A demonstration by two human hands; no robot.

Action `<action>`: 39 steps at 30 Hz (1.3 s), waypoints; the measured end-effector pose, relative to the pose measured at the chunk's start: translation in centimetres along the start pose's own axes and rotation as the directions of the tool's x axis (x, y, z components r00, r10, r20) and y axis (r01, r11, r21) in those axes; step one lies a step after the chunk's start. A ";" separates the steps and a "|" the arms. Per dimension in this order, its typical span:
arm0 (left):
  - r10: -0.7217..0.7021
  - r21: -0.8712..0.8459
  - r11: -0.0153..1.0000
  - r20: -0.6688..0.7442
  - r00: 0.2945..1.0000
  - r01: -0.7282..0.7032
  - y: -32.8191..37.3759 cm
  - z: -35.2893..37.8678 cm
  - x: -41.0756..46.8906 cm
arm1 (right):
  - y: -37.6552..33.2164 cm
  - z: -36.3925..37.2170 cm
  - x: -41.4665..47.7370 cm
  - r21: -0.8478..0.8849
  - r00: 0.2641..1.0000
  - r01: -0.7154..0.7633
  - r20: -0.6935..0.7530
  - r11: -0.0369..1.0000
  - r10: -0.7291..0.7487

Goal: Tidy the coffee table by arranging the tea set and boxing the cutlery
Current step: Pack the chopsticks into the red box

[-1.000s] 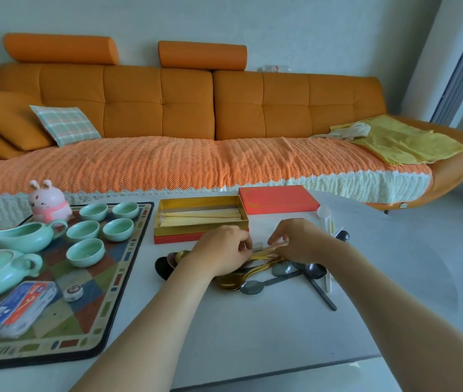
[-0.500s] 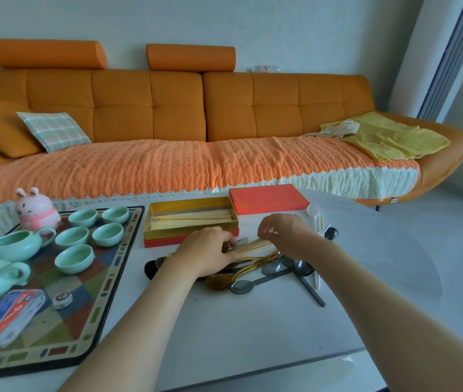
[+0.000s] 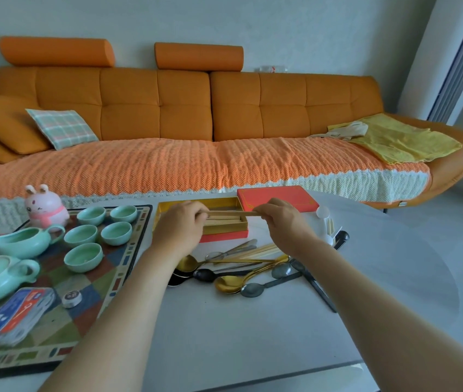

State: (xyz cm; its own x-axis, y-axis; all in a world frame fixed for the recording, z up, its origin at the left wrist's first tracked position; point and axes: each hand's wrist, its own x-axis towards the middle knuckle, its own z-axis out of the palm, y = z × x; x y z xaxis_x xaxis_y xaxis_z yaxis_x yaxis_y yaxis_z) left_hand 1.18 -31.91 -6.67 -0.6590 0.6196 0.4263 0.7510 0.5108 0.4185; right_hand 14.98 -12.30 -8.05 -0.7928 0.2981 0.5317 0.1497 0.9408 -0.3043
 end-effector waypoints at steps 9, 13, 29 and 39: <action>0.086 0.268 0.960 -0.021 0.996 -0.077 -3.2 0.2 -0.5 | -3.1 3.8 3.0 0.059 0.999 -0.038 0.019 0.998 0.037; 0.064 0.196 0.976 0.130 0.989 -0.089 -3.8 1.1 -0.6 | -4.1 5.4 4.1 -0.085 0.988 -0.113 0.091 0.990 0.121; -0.006 0.194 0.979 0.321 0.947 -0.060 -3.7 1.1 0.2 | -4.7 5.4 3.3 -0.011 0.929 -0.052 0.367 0.999 0.053; 0.147 0.144 0.974 0.191 0.971 -0.176 -0.8 0.5 -0.2 | -2.5 1.5 2.1 0.025 0.985 -0.015 0.175 1.000 0.011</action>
State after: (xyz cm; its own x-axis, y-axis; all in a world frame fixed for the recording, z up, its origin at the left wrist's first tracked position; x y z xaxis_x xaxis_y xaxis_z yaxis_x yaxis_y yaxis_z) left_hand 0.72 -32.08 -7.51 -0.5212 0.7903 0.3222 0.8533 0.4744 0.2166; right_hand 12.05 -14.28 -7.35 -0.8821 0.2752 0.3823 0.1468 0.9318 -0.3321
